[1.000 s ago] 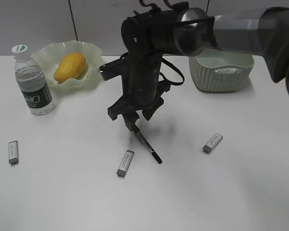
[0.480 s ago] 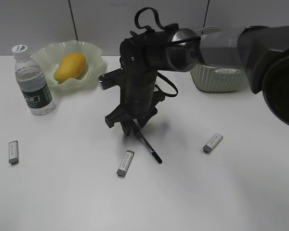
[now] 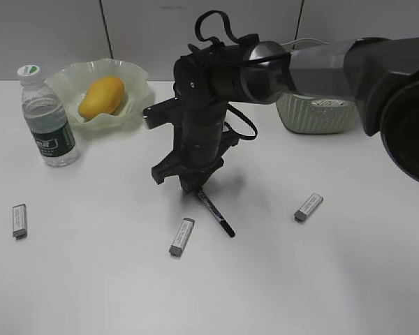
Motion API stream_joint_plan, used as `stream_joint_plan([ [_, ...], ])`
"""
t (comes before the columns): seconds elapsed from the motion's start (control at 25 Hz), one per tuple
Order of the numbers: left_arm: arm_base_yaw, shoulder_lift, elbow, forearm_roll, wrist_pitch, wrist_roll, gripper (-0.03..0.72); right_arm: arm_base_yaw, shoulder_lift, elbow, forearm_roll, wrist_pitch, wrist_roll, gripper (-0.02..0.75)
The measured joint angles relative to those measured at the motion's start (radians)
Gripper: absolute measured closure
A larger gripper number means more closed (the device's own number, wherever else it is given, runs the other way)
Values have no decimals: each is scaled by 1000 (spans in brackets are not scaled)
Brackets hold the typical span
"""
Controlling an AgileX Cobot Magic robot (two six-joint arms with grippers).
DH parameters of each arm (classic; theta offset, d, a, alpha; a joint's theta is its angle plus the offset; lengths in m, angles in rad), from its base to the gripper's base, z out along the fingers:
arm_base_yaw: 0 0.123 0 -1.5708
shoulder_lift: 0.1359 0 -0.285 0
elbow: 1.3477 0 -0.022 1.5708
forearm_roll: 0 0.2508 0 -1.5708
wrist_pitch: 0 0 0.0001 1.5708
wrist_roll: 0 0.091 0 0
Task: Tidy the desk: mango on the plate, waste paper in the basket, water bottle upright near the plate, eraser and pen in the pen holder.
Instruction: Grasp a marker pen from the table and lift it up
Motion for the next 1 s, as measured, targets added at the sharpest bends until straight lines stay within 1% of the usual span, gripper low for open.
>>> stream_joint_plan([
  [0.28,0,0,0,0,0,0,295,0,11,-7,-9,3,0,491],
  [0.4,0,0,0,0,0,0,295,0,11,-7,-9,4,0,532],
  [0.48,0,0,0,0,0,0,295,0,11,-7,-9,4,0,584],
  [0.52,0,0,0,0,0,0,295,0,11,-7,-9,4,0,590],
  [0.64,0,0,0,0,0,0,295,0,11,-10,-9,8,0,590],
  [0.76,0,0,0,0,0,0,295,0,12,-39,-17,54,-12,590],
  [1.0,0,0,0,0,0,0,295,0,-44,-159,-20,92,-55,590],
])
